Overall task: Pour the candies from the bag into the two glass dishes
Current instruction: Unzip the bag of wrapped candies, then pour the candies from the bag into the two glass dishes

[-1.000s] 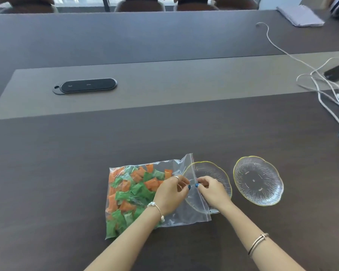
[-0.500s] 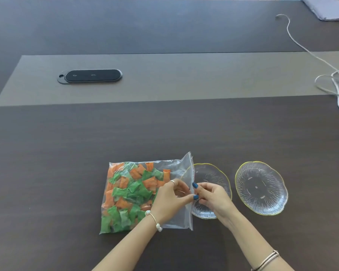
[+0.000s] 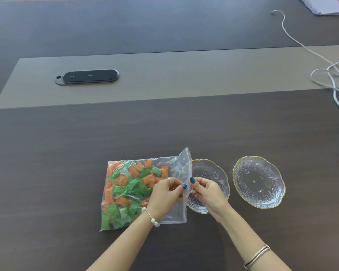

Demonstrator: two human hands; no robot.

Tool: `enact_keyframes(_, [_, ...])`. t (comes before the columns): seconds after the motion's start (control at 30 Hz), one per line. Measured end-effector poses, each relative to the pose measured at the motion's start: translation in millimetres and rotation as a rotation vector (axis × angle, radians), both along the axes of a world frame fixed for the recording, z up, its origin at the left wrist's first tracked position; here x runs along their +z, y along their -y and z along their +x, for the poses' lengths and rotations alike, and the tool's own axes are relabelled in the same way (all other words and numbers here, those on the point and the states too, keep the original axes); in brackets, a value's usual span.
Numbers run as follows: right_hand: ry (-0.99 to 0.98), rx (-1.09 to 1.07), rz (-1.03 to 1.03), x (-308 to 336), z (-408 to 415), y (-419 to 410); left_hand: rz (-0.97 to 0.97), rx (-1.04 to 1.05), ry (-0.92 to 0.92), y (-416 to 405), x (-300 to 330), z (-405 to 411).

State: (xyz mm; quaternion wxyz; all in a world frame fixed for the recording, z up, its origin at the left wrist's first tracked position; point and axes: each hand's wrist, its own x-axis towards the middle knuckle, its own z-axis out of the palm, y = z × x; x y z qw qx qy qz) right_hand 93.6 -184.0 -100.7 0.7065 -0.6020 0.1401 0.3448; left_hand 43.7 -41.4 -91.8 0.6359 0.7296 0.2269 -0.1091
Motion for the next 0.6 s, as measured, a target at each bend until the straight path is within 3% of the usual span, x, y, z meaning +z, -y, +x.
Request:
enact_keyframes(0.13, [0.043, -0.041, -0.136, -7, 3, 17, -0.085, 0.29, -0.003, -26, 12, 0])
enact_keyframes(0.23, [0.069, -0.011, -0.253, -12, 4, 29, -0.163, 0.379, 0.021, -55, 23, -3])
enact_keyframes(0.43, [0.137, -0.018, -0.347, -2, 5, 21, -0.279, 0.25, -0.006, -61, 29, -15])
enact_keyframes(0.6, [0.201, 0.069, -0.385, 9, 3, 13, -0.138, 0.12, -0.002, -51, 33, -12])
